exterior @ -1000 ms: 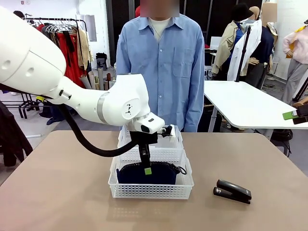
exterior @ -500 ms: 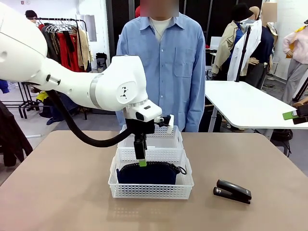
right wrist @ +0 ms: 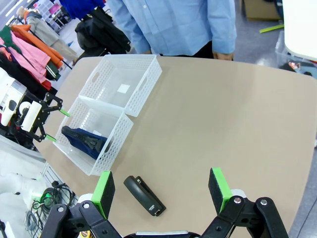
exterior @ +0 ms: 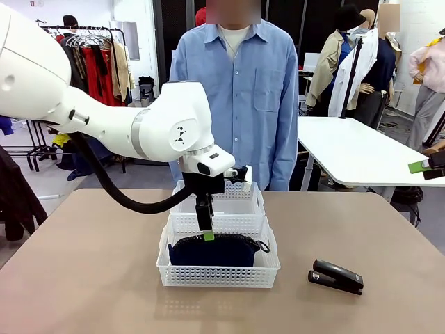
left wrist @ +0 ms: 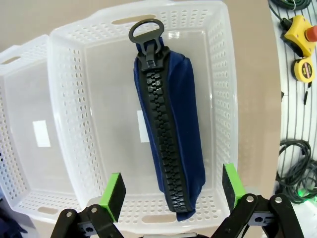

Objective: Distribute items into two baskets.
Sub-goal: Pick up the Stapler that the person points to.

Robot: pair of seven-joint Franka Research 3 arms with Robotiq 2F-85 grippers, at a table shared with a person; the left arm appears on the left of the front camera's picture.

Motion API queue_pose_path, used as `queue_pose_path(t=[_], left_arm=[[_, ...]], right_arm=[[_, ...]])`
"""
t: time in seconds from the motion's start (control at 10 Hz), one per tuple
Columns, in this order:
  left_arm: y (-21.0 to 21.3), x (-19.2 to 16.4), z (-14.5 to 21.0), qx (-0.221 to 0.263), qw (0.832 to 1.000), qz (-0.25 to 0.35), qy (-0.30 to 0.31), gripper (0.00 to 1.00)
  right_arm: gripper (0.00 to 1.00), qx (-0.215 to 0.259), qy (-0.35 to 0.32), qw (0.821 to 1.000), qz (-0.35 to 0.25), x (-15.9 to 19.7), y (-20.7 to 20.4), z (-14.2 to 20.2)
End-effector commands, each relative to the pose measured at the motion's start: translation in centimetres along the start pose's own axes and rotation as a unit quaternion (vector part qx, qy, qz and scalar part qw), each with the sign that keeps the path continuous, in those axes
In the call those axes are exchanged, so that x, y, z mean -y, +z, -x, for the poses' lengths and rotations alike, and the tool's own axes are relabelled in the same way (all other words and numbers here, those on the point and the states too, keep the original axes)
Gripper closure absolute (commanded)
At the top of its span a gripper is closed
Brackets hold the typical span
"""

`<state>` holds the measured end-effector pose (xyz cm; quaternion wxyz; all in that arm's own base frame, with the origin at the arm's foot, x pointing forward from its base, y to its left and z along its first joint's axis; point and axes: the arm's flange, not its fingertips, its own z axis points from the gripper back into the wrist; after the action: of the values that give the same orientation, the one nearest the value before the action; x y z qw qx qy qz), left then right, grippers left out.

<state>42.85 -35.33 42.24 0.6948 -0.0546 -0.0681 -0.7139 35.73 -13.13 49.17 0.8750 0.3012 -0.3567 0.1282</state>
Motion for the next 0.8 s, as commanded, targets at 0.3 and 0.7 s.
queue_pose_path(t=[0.3, 0.7], left_arm=[[0.15, 0.02, 0.05, -0.003, 1.000, -0.007, 0.004, 0.00], [0.00, 0.00, -0.02, 0.000, 1.000, 0.000, 0.000, 0.00]], right_arm=[[0.00, 0.015, 0.001, 1.000, -0.011, 0.10, -0.19, -0.10], [0.00, 0.015, 0.001, 1.000, -0.011, 0.10, -0.19, -0.10]])
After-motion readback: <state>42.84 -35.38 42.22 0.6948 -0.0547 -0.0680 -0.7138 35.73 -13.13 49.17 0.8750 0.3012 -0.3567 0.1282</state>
